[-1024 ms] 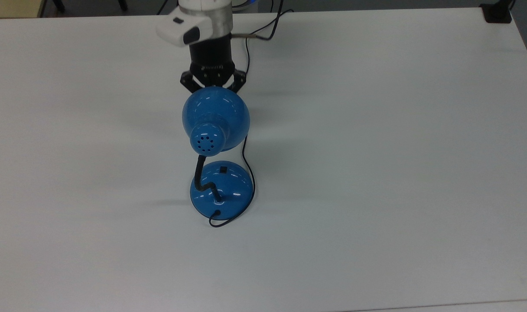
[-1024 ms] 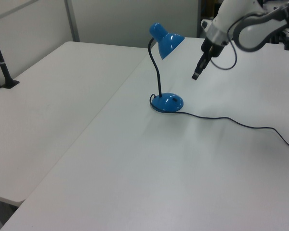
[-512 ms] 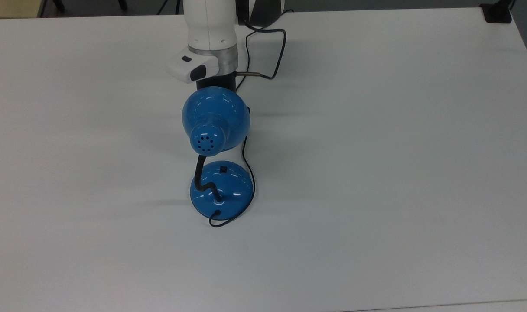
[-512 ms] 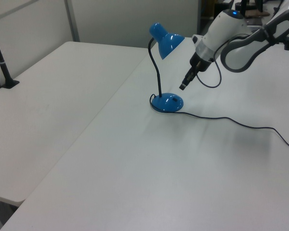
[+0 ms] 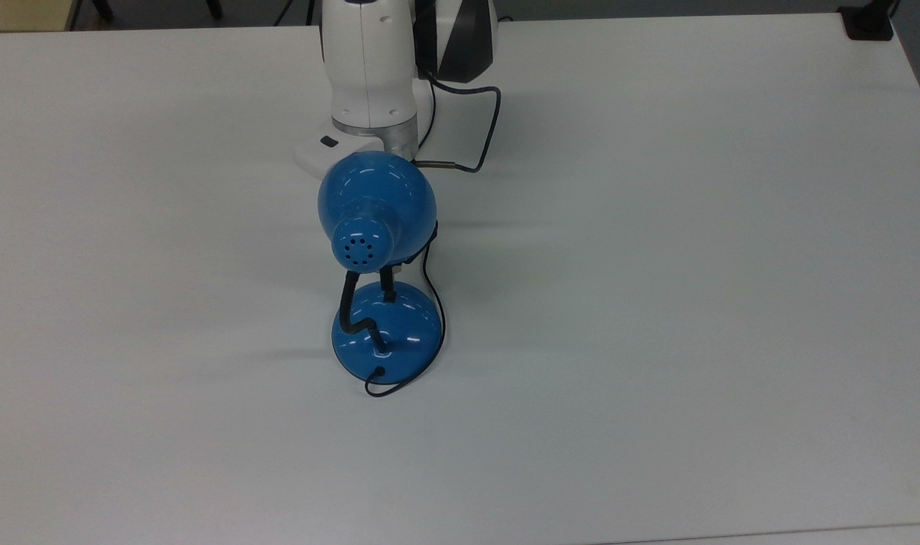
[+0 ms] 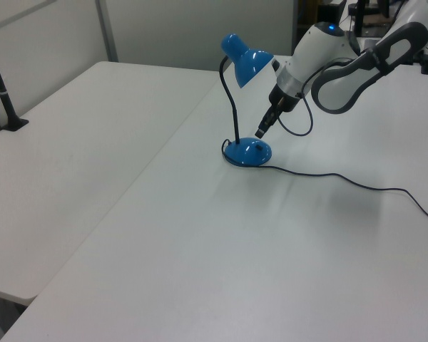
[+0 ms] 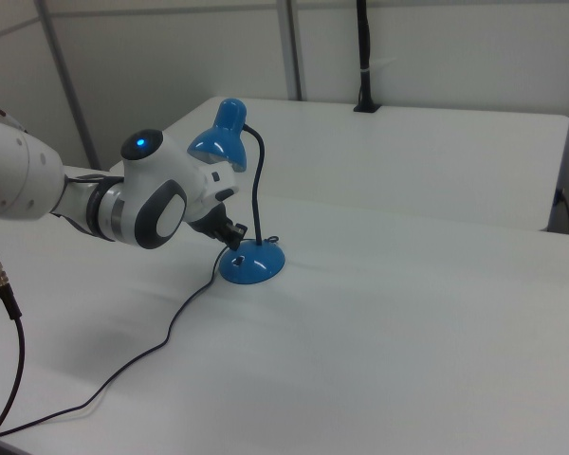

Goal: Turn on the lamp
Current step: 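Press down on the switch on the blue base with the gripper fingers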

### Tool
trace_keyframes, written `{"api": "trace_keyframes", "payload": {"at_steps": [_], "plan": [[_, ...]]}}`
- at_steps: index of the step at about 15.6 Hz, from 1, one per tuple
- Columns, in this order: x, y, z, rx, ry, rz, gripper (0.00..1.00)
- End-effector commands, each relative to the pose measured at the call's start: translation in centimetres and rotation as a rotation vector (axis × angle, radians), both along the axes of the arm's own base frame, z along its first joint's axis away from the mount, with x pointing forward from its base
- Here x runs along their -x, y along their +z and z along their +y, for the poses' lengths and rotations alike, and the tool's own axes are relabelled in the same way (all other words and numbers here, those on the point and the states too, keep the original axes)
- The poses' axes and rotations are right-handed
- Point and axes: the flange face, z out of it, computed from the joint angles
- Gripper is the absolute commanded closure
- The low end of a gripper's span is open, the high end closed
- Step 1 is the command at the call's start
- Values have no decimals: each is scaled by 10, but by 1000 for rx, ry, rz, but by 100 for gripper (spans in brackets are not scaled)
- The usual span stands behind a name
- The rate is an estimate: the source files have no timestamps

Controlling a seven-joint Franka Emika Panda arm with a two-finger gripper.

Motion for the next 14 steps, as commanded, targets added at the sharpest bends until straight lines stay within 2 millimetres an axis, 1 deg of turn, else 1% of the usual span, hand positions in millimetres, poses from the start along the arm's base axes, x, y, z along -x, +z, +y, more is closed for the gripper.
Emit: {"api": "trace_keyframes", "payload": {"at_steps": [1,3,4,5,9,11,14], "plan": [[-3,-4,12,-9,3,-1,100],[-4,-13,13,-6,5,11,100],[-7,-12,14,-6,5,7,100],[-9,-17,14,-5,6,13,100],[-17,-15,14,-5,5,1,100],[-17,-15,12,-4,3,0,100],[-17,-22,14,-1,9,11,100]]}}
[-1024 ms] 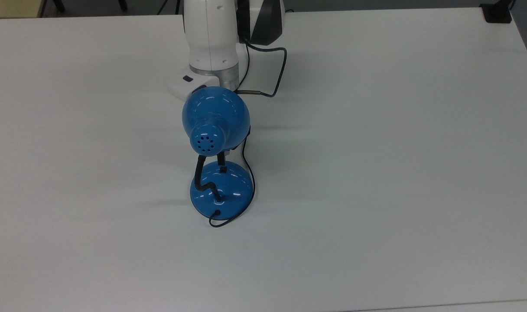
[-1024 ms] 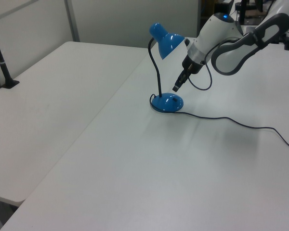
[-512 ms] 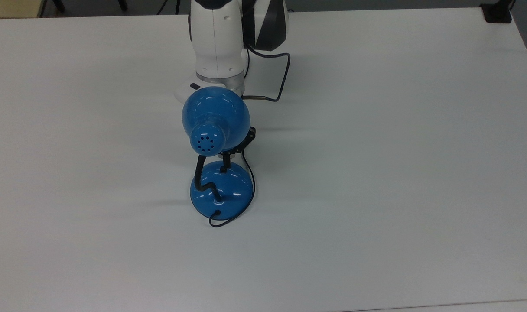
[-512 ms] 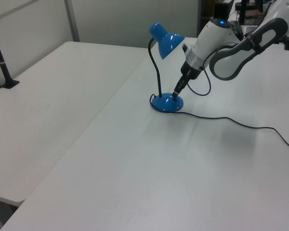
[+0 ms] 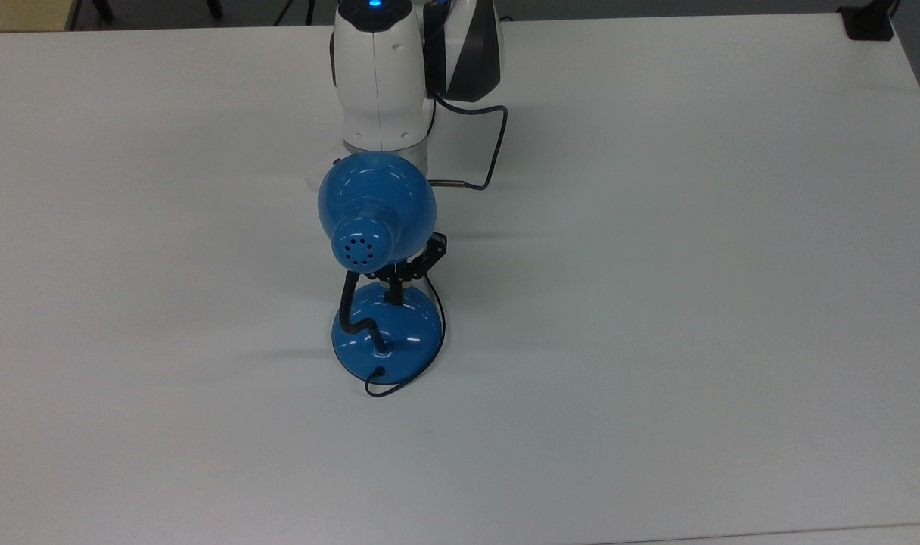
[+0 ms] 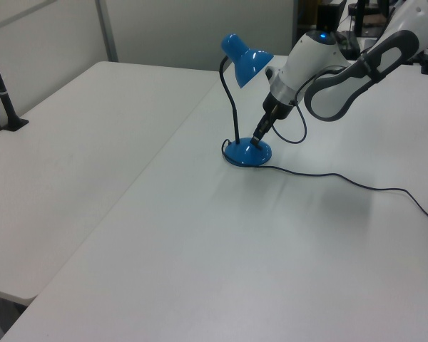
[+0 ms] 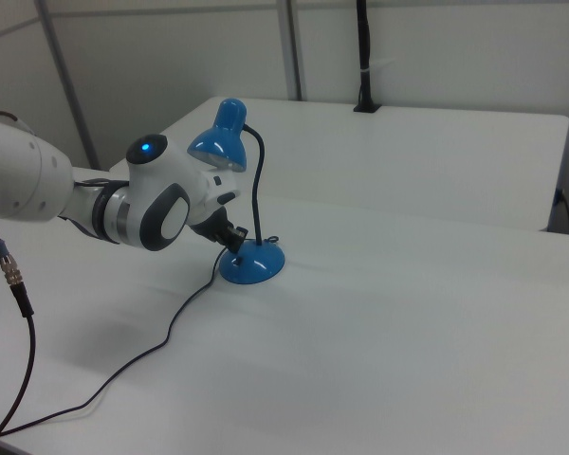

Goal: Turn on the lamp
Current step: 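Press down on the switch on the blue base with the gripper fingers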

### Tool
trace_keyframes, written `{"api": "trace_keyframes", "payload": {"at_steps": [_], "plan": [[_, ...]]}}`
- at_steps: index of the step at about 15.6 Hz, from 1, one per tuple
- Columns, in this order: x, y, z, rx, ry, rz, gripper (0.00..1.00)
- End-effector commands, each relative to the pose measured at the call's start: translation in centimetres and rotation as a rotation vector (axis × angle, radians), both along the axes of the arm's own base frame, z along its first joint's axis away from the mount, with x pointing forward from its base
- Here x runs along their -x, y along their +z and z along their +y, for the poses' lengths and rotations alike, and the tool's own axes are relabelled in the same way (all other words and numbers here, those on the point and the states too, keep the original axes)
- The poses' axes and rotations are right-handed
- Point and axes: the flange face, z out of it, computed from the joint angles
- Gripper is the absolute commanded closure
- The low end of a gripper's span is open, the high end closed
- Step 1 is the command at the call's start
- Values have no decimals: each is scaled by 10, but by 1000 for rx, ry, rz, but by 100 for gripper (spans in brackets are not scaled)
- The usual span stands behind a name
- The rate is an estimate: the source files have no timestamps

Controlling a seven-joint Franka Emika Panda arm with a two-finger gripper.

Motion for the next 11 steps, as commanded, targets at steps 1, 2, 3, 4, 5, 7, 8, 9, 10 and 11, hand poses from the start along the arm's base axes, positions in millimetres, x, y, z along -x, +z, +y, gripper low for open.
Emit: {"api": "trace_keyframes", "payload": {"at_steps": [1,2,3,4,5,7,8,9,10,11], "plan": [[-4,-4,3,-3,-5,-2,100],[-4,-2,3,-1,-2,-3,100],[-3,-2,3,2,0,-2,100],[-2,-1,3,3,1,-2,100],[-2,-3,3,2,3,3,100],[-1,-5,2,4,3,7,100],[-1,-6,1,5,2,9,100],[-1,-6,1,9,5,8,100],[-1,-7,-1,13,5,11,100],[-1,-6,-3,15,6,11,100]]}}
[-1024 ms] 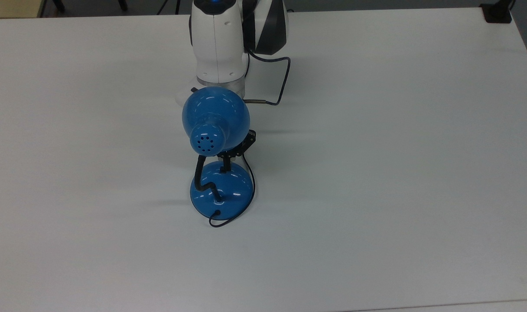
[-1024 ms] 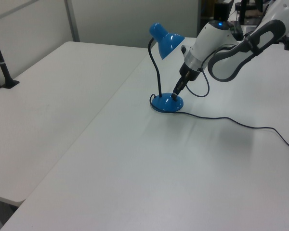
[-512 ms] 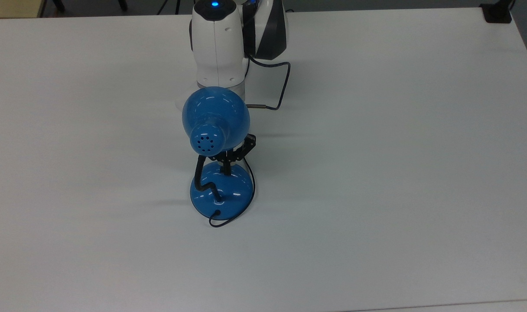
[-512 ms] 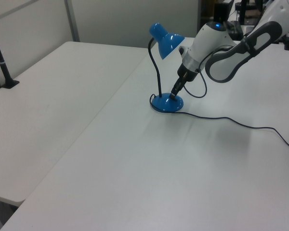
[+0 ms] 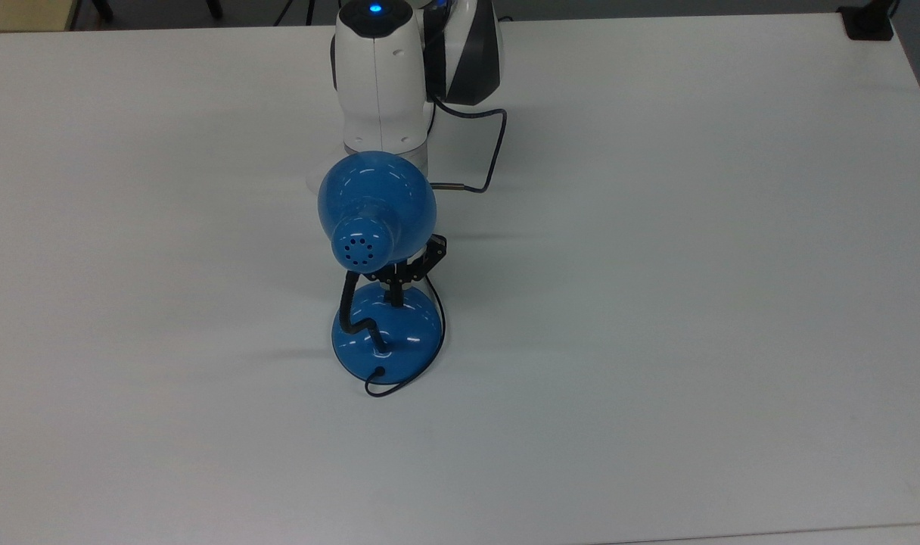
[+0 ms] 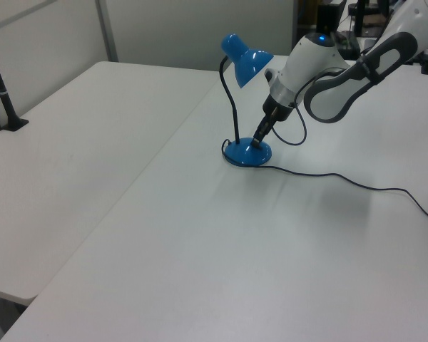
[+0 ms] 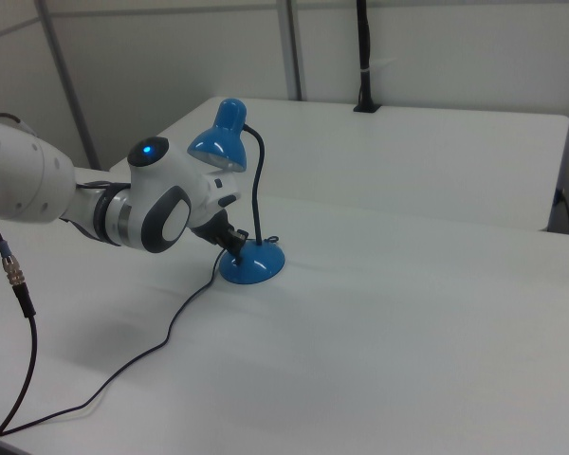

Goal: Turn on the lamp
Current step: 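Press down on the switch on the blue base with the gripper fingers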

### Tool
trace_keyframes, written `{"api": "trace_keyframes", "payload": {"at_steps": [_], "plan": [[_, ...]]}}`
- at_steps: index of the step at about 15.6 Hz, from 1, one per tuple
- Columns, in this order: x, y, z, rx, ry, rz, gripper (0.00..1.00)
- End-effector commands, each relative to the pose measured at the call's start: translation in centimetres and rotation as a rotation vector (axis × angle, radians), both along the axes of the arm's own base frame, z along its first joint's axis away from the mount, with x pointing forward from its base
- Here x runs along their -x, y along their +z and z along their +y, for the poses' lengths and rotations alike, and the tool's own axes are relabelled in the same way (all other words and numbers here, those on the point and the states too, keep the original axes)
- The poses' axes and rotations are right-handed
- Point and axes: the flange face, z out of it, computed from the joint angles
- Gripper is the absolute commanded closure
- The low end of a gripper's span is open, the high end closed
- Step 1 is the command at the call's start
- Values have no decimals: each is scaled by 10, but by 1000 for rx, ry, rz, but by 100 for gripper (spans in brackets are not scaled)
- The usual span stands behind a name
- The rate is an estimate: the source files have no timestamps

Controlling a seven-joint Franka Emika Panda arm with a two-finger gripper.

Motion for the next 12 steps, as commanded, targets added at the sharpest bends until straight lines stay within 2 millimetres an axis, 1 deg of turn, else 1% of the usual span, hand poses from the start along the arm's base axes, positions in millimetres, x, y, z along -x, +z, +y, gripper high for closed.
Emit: {"api": "trace_keyframes", "payload": {"at_steps": [1,10,12], "plan": [[0,0,-4,16,10,3,100],[1,-8,-5,23,19,18,100],[-1,-17,-5,25,20,26,100]]}}
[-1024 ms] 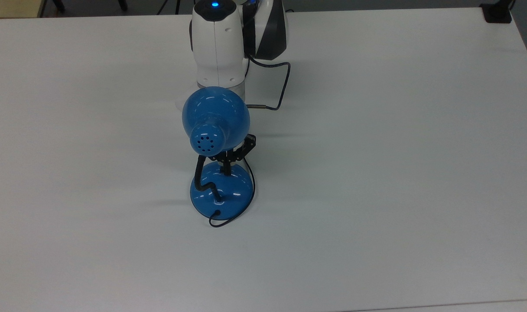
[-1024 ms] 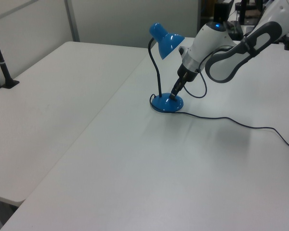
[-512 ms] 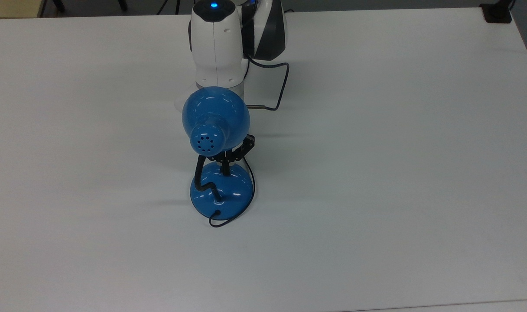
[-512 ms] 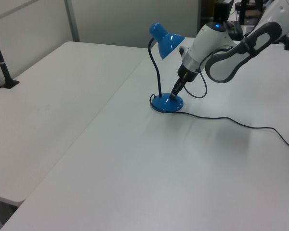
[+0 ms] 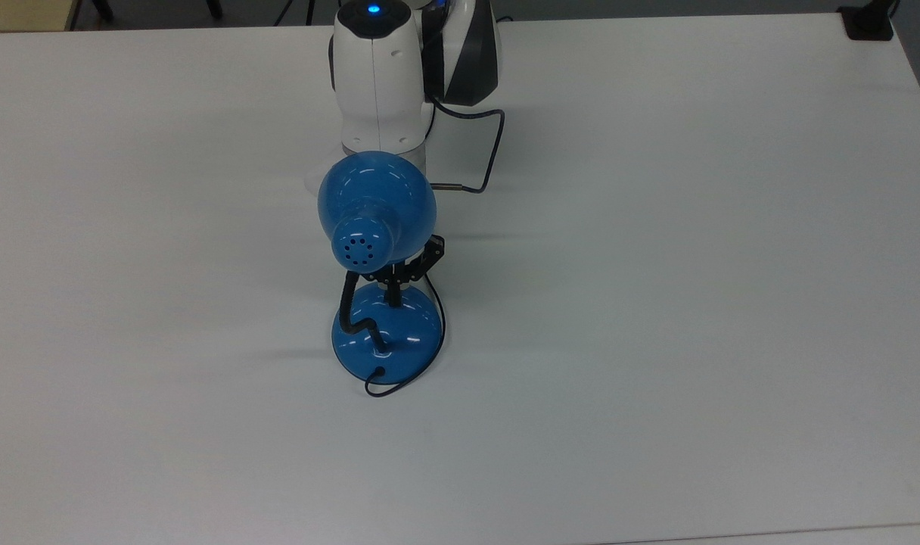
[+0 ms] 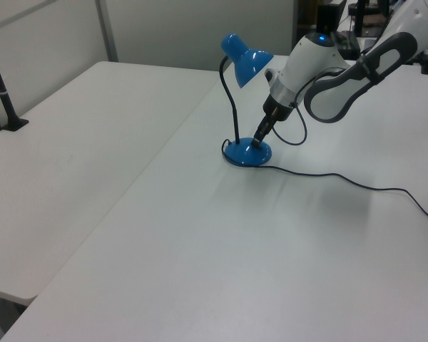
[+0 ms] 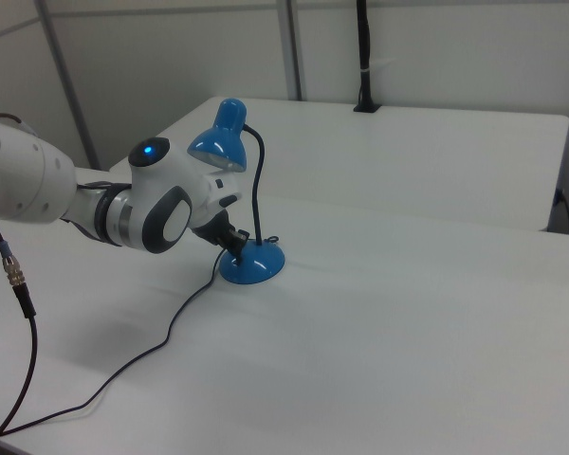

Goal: Turn on the lamp
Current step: 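Press down on the switch on the blue base with the gripper fingers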

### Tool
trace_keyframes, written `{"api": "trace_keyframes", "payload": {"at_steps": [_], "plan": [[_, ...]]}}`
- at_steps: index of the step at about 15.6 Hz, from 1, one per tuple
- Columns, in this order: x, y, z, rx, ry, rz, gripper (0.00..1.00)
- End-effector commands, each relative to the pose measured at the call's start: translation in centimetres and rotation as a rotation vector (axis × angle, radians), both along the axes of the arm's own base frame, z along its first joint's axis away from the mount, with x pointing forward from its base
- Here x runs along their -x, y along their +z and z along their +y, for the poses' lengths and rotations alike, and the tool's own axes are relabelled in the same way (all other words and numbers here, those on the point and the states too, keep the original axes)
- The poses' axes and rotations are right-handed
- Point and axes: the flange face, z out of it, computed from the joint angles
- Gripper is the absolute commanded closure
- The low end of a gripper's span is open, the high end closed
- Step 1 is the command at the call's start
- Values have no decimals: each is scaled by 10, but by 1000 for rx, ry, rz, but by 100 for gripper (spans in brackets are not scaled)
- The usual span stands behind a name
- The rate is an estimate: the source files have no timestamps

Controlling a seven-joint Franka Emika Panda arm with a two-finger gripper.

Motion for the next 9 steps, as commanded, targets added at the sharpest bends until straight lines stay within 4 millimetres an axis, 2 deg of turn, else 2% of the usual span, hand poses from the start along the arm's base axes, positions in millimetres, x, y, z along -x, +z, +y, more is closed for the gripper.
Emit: {"api": "trace_keyframes", "payload": {"at_steps": [1,2,9], "plan": [[-1,-19,-2,23,19,25,100],[-1,-27,-2,24,19,35,100],[-16,-35,-9,37,18,26,100]]}}
